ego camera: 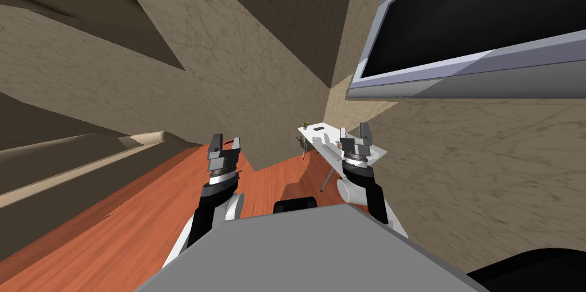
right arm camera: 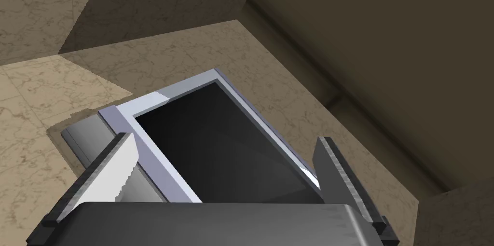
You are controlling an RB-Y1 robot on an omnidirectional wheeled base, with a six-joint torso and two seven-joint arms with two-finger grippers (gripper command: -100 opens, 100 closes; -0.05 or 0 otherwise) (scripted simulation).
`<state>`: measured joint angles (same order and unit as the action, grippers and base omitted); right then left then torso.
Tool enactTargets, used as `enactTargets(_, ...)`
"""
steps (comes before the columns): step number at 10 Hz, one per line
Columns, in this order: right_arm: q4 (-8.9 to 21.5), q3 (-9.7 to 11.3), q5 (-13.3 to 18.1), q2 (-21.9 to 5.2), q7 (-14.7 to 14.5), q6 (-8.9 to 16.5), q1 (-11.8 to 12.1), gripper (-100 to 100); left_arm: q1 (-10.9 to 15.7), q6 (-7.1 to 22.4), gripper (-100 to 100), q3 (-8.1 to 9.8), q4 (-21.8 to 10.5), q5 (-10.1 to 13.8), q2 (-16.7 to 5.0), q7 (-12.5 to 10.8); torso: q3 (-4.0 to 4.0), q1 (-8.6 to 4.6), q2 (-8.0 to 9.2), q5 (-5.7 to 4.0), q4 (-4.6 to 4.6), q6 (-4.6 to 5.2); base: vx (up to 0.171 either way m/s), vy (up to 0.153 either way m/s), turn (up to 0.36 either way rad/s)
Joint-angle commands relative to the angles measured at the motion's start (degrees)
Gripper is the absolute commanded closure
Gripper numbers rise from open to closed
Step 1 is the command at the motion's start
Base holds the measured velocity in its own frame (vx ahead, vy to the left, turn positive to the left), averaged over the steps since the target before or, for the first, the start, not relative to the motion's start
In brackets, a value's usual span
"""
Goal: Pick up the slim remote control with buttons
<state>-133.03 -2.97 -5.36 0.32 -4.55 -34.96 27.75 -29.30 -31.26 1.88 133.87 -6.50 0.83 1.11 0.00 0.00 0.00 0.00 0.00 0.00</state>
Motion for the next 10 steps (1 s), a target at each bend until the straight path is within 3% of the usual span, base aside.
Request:
enactTargets(1, 0.0, -0.6, 0.7, -1.8, 0.7, 0.2, -0.3, -100, 0.0, 0.0, 0, 0.00, 0.0, 0.0, 0.0, 0.0, 0.00, 0.00, 0.00, 0.00, 0.00, 0.00, -0.012, 0.019, -0.002)
enactTargets(5, 0.7, -3.6, 4.8, -6.9, 4.4, 1.1, -2.3, -100, 0.0, 0.0, 0, -0.01, 0.0, 0.0, 0.0, 0.0, 0.07, 0.25, 0.12, 0.05, 0.03, 0.00, -0.032, 0.065, -0.003)
enactTargets(10, 4.2, -8.7, 13.3, -14.1, 12.1, 2.1, -5.8, -100, 0.0, 0.0, 0, -0.01, 0.0, 0.0, 0.0, 0.0, 0.06, 0.34, 0.11, 0.08, 0.03, -0.01, -0.035, 0.088, 0.011)
